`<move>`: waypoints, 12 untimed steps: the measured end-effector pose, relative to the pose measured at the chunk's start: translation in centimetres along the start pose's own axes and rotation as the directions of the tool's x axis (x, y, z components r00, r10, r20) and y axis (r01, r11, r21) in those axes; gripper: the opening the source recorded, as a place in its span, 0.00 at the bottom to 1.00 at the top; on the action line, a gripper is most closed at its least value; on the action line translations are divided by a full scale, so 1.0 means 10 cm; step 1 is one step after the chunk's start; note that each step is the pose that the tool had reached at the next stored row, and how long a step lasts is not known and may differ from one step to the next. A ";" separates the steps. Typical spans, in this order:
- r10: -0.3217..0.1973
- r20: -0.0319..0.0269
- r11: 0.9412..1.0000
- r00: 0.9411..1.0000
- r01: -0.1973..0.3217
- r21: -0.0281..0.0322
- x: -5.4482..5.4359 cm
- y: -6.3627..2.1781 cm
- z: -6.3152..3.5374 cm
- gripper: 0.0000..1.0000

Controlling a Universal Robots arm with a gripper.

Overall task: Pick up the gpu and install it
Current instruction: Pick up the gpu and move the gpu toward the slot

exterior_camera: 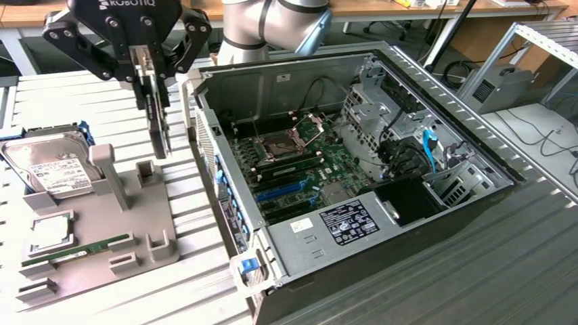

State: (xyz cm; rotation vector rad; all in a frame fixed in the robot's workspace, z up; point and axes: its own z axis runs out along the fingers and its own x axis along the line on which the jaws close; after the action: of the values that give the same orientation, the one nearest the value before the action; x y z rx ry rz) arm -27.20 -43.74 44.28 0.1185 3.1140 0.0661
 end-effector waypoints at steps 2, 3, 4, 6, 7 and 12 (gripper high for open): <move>0.000 0.000 1.000 1.000 0.000 0.000 -0.06 0.005 0.002 0.27; 0.000 0.000 1.000 1.000 0.000 0.000 -0.08 0.007 0.002 0.27; 0.000 0.000 1.000 1.000 0.000 0.000 -0.12 0.010 0.004 0.27; 0.000 0.000 1.000 1.000 0.000 0.000 -0.17 0.015 0.005 0.27; 0.000 0.000 1.000 1.000 0.000 0.000 -0.19 0.017 0.005 0.27; 0.000 0.000 1.000 1.000 0.000 0.000 -0.29 0.027 0.008 0.27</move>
State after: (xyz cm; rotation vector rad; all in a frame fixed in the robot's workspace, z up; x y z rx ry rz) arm -24.26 -43.68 44.28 0.1183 3.1140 0.0662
